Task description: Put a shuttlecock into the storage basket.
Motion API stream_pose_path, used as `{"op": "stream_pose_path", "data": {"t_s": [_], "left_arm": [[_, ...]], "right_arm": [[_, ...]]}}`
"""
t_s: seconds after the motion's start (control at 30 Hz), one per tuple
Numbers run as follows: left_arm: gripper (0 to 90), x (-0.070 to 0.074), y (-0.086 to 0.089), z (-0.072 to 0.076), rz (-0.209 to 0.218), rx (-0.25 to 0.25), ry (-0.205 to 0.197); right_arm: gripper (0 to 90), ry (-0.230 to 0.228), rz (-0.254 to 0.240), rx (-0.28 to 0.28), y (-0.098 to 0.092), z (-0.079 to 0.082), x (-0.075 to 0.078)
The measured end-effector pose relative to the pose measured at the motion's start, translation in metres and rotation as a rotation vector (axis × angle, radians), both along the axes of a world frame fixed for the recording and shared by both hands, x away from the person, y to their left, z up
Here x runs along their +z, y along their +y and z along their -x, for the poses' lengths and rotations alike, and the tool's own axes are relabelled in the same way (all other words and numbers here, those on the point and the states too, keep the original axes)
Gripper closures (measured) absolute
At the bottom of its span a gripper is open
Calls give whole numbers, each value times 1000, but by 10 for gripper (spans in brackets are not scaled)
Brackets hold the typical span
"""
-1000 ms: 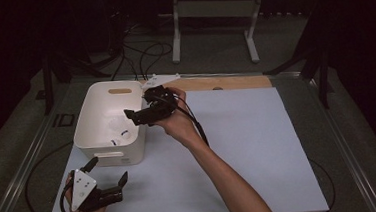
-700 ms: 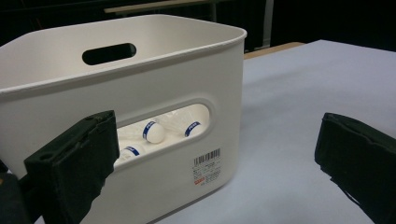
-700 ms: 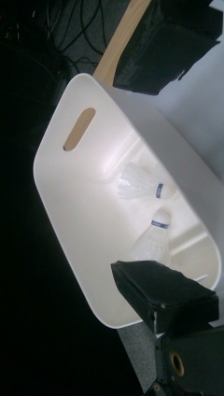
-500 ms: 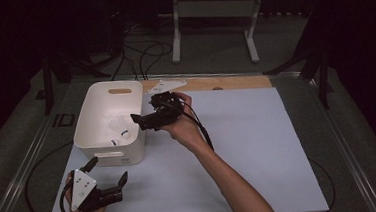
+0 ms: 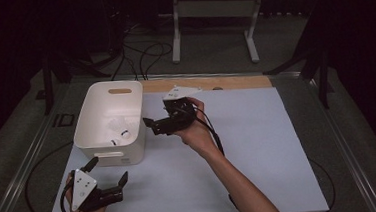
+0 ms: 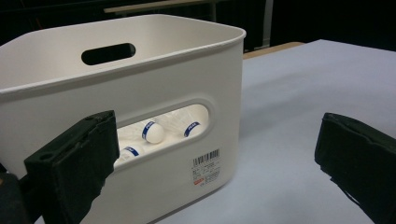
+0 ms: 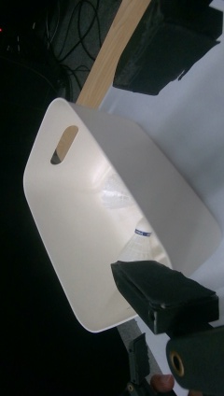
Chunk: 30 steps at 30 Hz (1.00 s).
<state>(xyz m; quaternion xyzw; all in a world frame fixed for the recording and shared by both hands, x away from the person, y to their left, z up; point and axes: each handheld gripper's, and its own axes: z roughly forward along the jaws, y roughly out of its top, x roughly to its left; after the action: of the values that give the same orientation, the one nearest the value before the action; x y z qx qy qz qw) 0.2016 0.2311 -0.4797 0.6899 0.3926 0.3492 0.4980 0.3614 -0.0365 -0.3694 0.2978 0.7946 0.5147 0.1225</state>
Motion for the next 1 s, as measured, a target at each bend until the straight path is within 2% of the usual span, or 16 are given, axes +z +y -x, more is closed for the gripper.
{"op": "stream_pose_path", "data": {"t_s": [0.43,0.53,1.0], "left_arm": [[3,0,-1,-1,1,-1,1],[3,0,-1,-1,-3,-3,1],[4,2,1,-4,16,-1,6]], "right_arm": [[103,-3,-14,-36,-31,10,-5],[103,-29,15,-48,-36,13,-9],[103,-48,11,-75,-66,28,-19]]}}
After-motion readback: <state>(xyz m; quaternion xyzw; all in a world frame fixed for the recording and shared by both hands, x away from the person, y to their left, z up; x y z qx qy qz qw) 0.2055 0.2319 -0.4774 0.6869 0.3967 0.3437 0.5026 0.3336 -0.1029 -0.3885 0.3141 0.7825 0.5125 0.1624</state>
